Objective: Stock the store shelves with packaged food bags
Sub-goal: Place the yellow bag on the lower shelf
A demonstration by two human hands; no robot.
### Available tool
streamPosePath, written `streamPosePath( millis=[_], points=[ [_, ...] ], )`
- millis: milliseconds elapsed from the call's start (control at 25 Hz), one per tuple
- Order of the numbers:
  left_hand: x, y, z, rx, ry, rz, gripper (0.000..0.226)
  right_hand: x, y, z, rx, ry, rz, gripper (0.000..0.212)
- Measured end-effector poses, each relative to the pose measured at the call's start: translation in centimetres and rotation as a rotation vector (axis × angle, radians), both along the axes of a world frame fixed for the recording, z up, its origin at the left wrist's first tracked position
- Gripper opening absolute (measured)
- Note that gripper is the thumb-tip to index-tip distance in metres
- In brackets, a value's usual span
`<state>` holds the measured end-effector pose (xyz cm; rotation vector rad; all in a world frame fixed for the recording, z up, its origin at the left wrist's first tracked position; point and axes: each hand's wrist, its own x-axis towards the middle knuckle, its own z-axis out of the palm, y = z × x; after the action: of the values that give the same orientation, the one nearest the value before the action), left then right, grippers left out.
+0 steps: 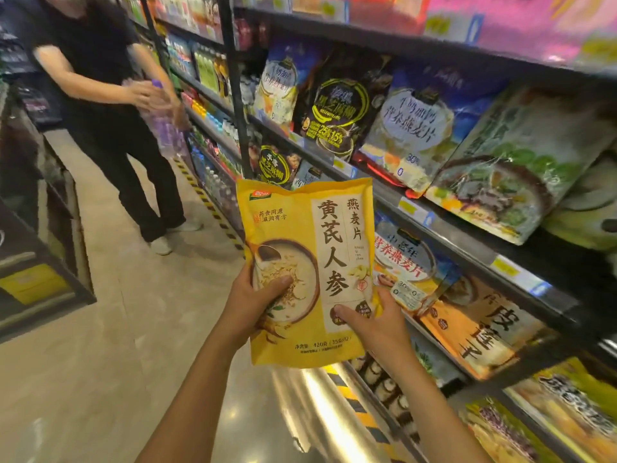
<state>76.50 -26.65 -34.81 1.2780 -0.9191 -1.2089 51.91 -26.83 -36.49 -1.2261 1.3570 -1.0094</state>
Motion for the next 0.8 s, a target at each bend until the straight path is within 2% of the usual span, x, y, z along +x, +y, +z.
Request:
streamPosePath(
  millis=[120,240,400,600,800],
  points=[
    [-1.5,-5.6,0.1,-0.003,-0.028,-0.143,0.062,-1.6,-1.7,0.6,-0.004,-0.017,-0.146,0.056],
    [-2.9,-10.4,0.4,0.015,-0.067,-0.392,0.076,-2.7,-2.4,1.2,-0.007,0.001,-0.323,0.053],
    [-4.7,-15.6,2.1,-0.013,-0.073,-0.675,0.071,-2.6,-2.5,2.2,-0.013,0.012,-0.539,0.050],
    [-8.6,-19.3,3.3,-0.038,-0.095,-0.825,0.098,-2.2,-1.4,3.4,-0.034,0.045,-0.788,0.054],
    [-13.5,-20.5,6.3,-0.130,-0.040,-0.950,0.089,-3.6,-1.3,5.6,-0.093,0.147,-0.938,0.039]
  ],
)
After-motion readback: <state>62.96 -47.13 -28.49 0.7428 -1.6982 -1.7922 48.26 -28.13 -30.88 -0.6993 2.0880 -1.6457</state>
